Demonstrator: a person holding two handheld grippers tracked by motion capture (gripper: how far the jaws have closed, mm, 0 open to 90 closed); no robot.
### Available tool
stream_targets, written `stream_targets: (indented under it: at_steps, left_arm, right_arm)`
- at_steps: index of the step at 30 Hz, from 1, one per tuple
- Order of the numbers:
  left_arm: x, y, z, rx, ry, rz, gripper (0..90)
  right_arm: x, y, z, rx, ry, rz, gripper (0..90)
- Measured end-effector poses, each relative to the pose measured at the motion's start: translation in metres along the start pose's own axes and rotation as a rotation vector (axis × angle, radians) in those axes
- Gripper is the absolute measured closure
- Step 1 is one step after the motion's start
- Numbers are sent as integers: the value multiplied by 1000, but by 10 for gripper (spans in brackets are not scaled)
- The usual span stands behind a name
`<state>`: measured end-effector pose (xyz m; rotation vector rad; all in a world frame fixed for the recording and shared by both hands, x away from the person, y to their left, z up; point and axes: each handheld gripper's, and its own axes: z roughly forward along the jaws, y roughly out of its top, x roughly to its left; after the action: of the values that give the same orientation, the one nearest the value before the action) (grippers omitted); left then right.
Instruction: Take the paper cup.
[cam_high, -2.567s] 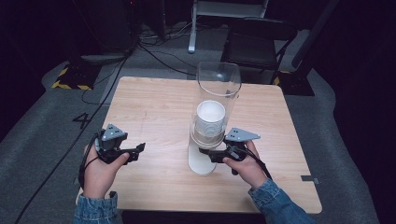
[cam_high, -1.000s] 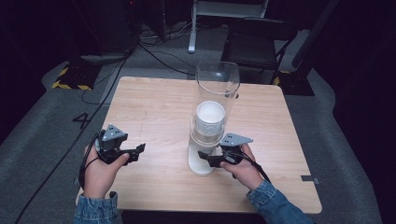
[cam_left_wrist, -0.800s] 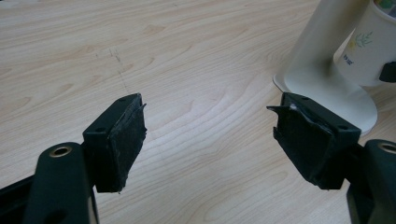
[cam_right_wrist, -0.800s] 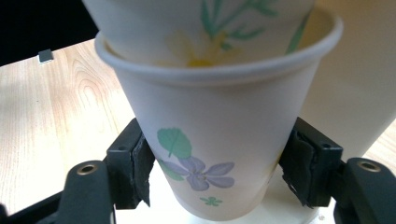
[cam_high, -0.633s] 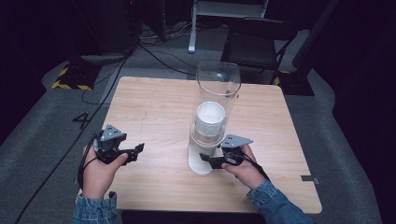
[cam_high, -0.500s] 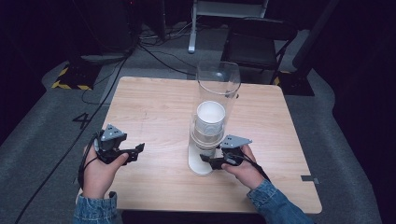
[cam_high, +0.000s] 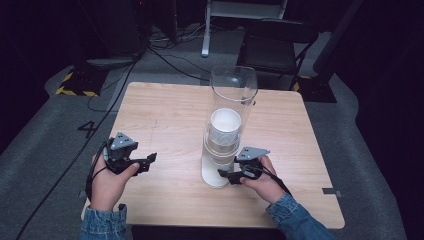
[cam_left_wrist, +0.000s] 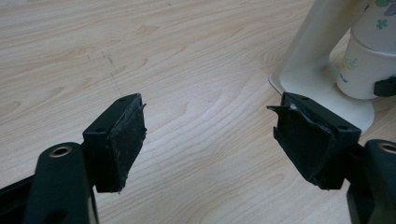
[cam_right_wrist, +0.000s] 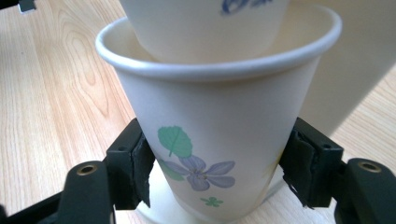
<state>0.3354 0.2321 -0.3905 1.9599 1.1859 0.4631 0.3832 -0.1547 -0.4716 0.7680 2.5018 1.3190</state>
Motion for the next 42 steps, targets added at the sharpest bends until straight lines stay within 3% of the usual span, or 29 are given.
stream_targets:
  at_steps: [12,22,28,31,42]
  left_arm:
    - [-3,9,13,3,-25,15,246]
    - [-6,18,25,12,-49,39,243]
    - [-8,22,31,16,-60,50,242]
    - [-9,22,33,19,-62,49,242]
    - [-8,20,32,21,-55,43,242]
  right_arm:
    - [-7,-7,-18,59,-16,-6,335]
    - [-13,-14,-36,62,-56,5,335]
    - [-24,-14,-53,35,-88,24,335]
    - [-32,-11,-68,-7,-114,46,335]
    - [-46,-5,-89,-91,-164,93,334]
